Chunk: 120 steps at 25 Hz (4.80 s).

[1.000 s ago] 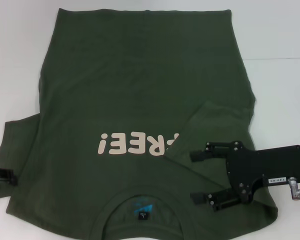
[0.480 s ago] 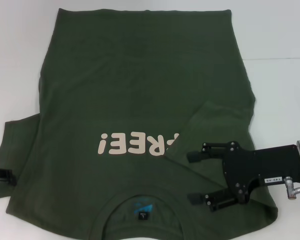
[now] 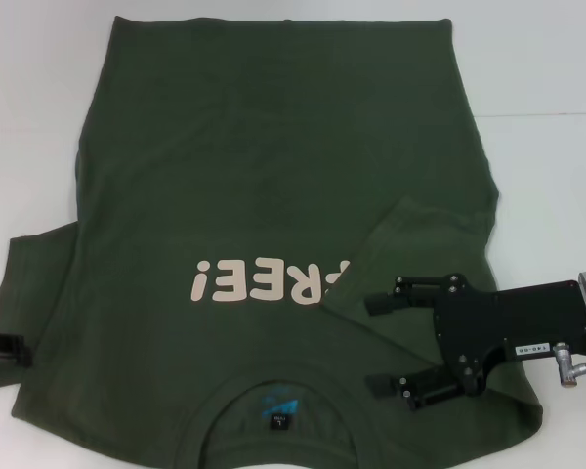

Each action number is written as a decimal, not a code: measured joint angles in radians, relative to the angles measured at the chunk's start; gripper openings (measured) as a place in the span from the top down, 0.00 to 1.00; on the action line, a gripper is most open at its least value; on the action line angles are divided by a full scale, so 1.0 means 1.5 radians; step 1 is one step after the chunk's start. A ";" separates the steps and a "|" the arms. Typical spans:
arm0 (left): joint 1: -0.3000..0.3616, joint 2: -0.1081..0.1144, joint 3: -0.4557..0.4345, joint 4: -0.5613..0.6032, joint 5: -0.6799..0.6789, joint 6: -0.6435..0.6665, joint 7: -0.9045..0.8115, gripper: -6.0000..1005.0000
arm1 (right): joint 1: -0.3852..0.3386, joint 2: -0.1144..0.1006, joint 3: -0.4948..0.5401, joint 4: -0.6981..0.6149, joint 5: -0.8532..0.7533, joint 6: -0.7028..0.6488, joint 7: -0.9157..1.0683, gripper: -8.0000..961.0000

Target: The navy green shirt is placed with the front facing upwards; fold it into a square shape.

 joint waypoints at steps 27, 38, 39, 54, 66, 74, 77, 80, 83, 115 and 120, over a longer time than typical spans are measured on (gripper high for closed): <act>-0.007 0.000 0.008 -0.011 0.000 -0.009 0.000 0.07 | 0.001 0.000 0.000 0.008 -0.004 0.014 0.001 0.02; -0.011 0.001 0.008 -0.015 0.000 -0.010 0.000 0.07 | 0.001 0.000 -0.006 0.008 -0.004 0.023 0.002 0.02; -0.012 0.002 0.008 -0.016 0.000 -0.010 0.000 0.07 | 0.002 0.000 -0.008 0.008 -0.004 0.024 0.003 0.02; -0.031 0.003 0.010 -0.036 -0.001 -0.024 0.000 0.09 | 0.001 -0.001 -0.010 0.016 -0.004 0.030 0.003 0.02; -0.029 -0.003 0.058 -0.038 0.000 -0.043 -0.007 0.28 | 0.001 -0.001 -0.010 0.017 -0.004 0.030 0.004 0.02; -0.031 -0.001 0.059 -0.034 0.000 -0.043 -0.008 0.54 | 0.001 0.000 -0.010 0.017 -0.004 0.035 0.004 0.02; -0.031 -0.001 0.059 -0.030 0.000 -0.044 -0.008 0.63 | 0.001 0.000 -0.010 0.017 -0.002 0.035 0.004 0.02; -0.031 -0.001 0.059 -0.029 0.000 -0.044 -0.008 0.77 | 0.002 0.000 -0.010 0.017 -0.002 0.035 0.004 0.02; -0.031 -0.001 0.059 -0.029 0.000 -0.043 -0.008 0.88 | 0.003 0.000 -0.010 0.017 -0.001 0.035 0.005 0.02; 0.031 0.033 0.095 0.100 0.003 -0.137 0.056 0.98 | -0.013 0.000 -0.003 0.076 0.049 0.064 0.008 0.02; 0.036 0.033 0.087 0.102 0.004 -0.142 0.059 0.98 | -0.013 0.000 -0.003 0.081 0.051 0.071 0.008 0.02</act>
